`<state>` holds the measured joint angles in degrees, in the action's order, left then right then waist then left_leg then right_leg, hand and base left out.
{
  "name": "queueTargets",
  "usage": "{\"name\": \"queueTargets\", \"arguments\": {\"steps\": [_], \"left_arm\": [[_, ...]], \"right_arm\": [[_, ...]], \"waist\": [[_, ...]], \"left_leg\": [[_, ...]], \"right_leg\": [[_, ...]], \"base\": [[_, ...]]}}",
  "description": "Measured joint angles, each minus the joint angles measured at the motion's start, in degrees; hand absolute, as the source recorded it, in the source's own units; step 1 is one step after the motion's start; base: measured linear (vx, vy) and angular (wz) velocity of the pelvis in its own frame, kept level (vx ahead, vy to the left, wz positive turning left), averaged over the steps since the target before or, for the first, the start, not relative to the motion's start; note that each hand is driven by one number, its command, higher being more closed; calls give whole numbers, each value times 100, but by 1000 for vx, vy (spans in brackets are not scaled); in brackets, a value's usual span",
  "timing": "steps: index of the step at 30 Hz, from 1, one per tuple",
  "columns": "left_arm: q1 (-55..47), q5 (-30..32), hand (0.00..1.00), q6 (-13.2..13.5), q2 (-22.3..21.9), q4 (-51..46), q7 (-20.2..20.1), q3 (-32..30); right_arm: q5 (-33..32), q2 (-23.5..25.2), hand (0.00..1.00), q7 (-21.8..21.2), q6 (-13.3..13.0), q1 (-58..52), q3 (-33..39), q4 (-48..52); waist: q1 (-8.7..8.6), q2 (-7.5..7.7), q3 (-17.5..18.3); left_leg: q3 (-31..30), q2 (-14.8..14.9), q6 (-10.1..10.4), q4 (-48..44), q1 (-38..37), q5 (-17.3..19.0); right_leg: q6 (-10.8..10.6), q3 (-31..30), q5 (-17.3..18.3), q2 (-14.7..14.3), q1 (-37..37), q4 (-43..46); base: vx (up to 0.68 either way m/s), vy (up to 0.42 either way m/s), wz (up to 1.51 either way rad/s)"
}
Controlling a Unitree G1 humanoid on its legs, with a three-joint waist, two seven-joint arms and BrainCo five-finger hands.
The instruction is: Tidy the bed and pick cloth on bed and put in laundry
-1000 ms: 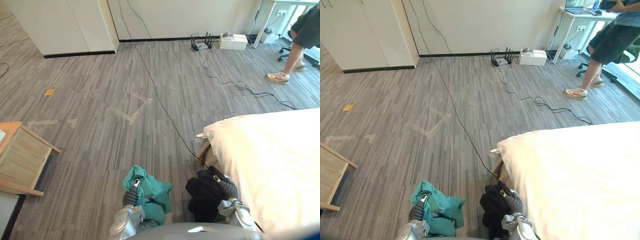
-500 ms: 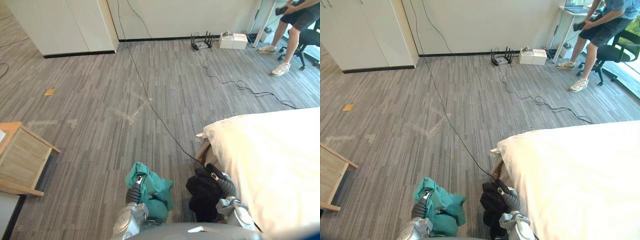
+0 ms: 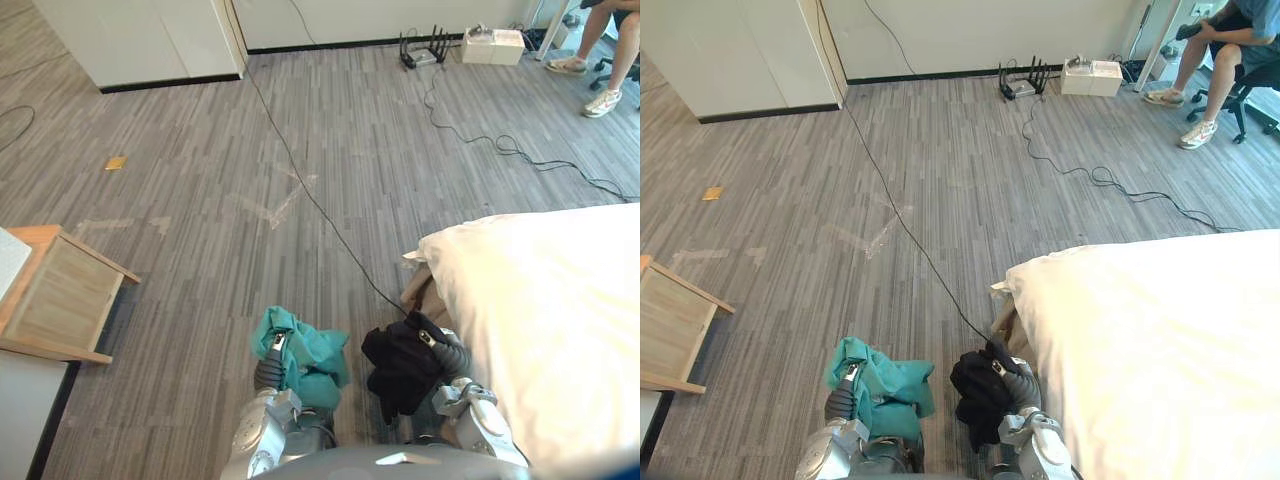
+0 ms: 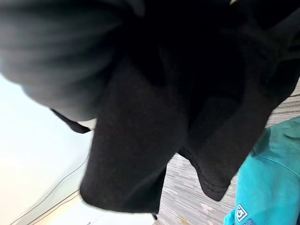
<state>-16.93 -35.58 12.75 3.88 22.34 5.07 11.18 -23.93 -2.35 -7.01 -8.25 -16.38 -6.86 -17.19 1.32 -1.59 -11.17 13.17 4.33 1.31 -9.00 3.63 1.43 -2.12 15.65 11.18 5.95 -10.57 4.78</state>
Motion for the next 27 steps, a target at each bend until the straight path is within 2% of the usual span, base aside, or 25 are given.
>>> {"name": "queueTargets", "arguments": {"steps": [3, 5, 6, 7, 8, 9, 10, 11, 12, 13, 15, 16, 18, 19, 20, 21, 22, 23, 24, 25, 26, 27], "left_arm": [[14, -128, 100, 3, 17, 106, -3, -1], [-13, -139, 100, 17, 15, 106, -14, -2], [-24, -137, 100, 18, 20, 103, -22, -12], [-72, -130, 100, 18, 26, 97, -43, -6], [-90, -95, 100, 27, 35, 100, -97, -6], [-118, -73, 100, 31, 43, 93, -106, -2], [-102, -33, 100, 42, 90, 90, -120, 7], [-95, 40, 100, 42, 121, 95, -114, 41], [-129, 67, 100, 50, 167, 97, -96, 97], [-162, 78, 100, 56, 233, 96, -96, 126], [-131, 84, 100, 73, 265, 96, -93, 135], [-76, 87, 100, 66, 269, 97, -94, 163], [35, 86, 100, 39, 264, 99, -95, 206], [113, 86, 100, -3, 254, 104, -98, 208], [172, 86, 100, -14, 261, 103, -98, 203], [178, 86, 100, -15, 270, 99, -98, 201], [115, 84, 100, -13, 322, 79, -97, 203], [83, 78, 100, -39, 388, 115, -93, 205], [125, 74, 100, -69, 295, 208, -94, 219], [82, 76, 100, -75, 245, 169, -111, 241], [32, 79, 100, -60, 190, 155, -116, 275], [0, 79, 100, -48, 171, 156, -116, 278]], "right_arm": [[7, -2, 100, -136, 37, 19, -4, -19], [6, -6, 100, -185, 45, 34, -10, -31], [6, -2, 100, -183, 70, 36, -15, -40], [4, -4, 100, -182, 91, 6, -7, -117], [5, -9, 100, -172, 101, -15, 0, -133], [4, -14, 100, -160, 102, -19, -15, -133], [6, 7, 100, -138, 102, -2, -38, -141], [6, -18, 100, -129, 102, 1, -33, -153], [7, 24, 100, -126, 105, -39, -71, -195], [6, 53, 100, -126, 103, -98, -76, -190], [5, 60, 100, -125, 98, -183, -53, -190], [1, 45, 100, -126, 84, -179, -36, -188], [-5, 4, 100, -131, 46, -178, -38, -181], [-9, -18, 100, -134, 30, -190, -38, -185], [-12, -18, 100, -141, 21, -217, -38, -182], [-12, -16, 100, -146, 15, -230, -42, -180], [-12, 19, 100, -159, -15, -272, -61, -147], [-10, 14, 100, -166, -16, -360, -72, -117], [-8, -2, 100, -158, -15, -316, -63, -128], [-10, -46, 100, -140, -16, -228, -44, -90], [-11, -42, 100, -141, -17, -187, -37, 24], [-11, -42, 100, -143, -19, -166, -38, 66]], "waist": [[137, 17, -4], [171, 79, 23], [201, 154, 11], [192, 255, 94], [194, 312, 170], [235, 395, 179], [227, 469, 166], [167, 503, 129], [109, 437, 79], [72, 447, 85], [-54, 444, 86], [-117, 384, 55], [-171, 249, -28], [-229, 151, -86], [-249, 95, -119], [-253, 91, -122], [-239, 198, -109], [-252, 285, -125], [-254, 113, -163], [-217, 4, -164], [-237, -4, -158], [-240, -7, -156]], "left_leg": [[263, 18, -79, -88, -25, 237], [369, 41, -160, -573, 187, 592], [381, -7, -241, -946, 268, 874], [369, -97, -257, -1086, 231, 1139], [354, -201, -295, -1165, 230, 1278], [341, -298, -339, -1193, 223, 1348], [265, -458, -441, -1106, 34, 1372], [202, -504, -484, -1052, -85, 1395], [54, -522, -492, -958, -301, 1406], [-78, -522, -501, -828, -494, 1421], [-419, -516, -502, -510, -898, 1425], [-583, -457, -491, -377, -1105, 1423], [-765, -311, -483, -290, -1350, 1427], [-841, -174, -480, -283, -1515, 1427], [-899, -64, -356, -280, -1678, 1452], [-904, -21, -233, -279, -1759, 1504], [-891, -22, 28, -277, -1919, 1646], [-906, 22, 304, -300, -2132, 1827], [-894, 159, 358, -320, -2201, 1862], [-883, 329, 382, -417, -2167, 1735], [-889, 367, 364, -617, -2071, 1584], [-892, 417, 358, -759, -2034, 1515]], "right_leg": [[-59, -217, 41, 42, 63, 52], [-161, -294, 327, 142, 280, 437], [-249, -292, 615, 286, 354, 783], [-492, -233, 770, 465, 370, 1177], [-532, -325, 851, 662, 760, 2096], [-581, -408, 747, 898, 1276, 3142], [-454, -426, 246, 1208, 1827, 4363], [-372, -451, -156, 1308, 2036, 4869], [-383, -525, -107, 1315, 2285, 5388], [-362, -526, 39, 1219, 2379, 5490], [-326, -360, 326, 993, 2599, 5198], [-241, -201, 429, 841, 2722, 4774], [-192, -53, 427, 606, 2849, 3997], [-150, -34, 254, 406, 2878, 3083], [-135, -76, -233, 268, 2876, 2047], [-158, -101, -512, 230, 2878, 1552], [-238, -217, -1155, 219, 2831, 701], [167, -293, -2094, 267, 2807, 804], [417, -216, -1853, 146, 2845, 1090], [460, -145, -1475, 107, 2991, 1521], [535, -61, -1092, 143, 3139, 1952], [568, -39, -927, 120, 3162, 2099]], "base": [[10, 56, -31], [57, 107, -16], [163, 175, 10], [210, 172, 15], [230, 154, 18], [249, 167, 27], [261, 177, 34], [306, 154, 48], [344, 105, 51], [427, 85, 70], [387, 6, 80], [395, -62, 78], [395, -96, 67], [414, -135, 78], [439, -161, 76], [486, -218, 64], [517, -283, 58], [510, -294, 48], [460, -294, 30], [395, -298, 13], [379, -298, 13], [465, -376, 14]]}}
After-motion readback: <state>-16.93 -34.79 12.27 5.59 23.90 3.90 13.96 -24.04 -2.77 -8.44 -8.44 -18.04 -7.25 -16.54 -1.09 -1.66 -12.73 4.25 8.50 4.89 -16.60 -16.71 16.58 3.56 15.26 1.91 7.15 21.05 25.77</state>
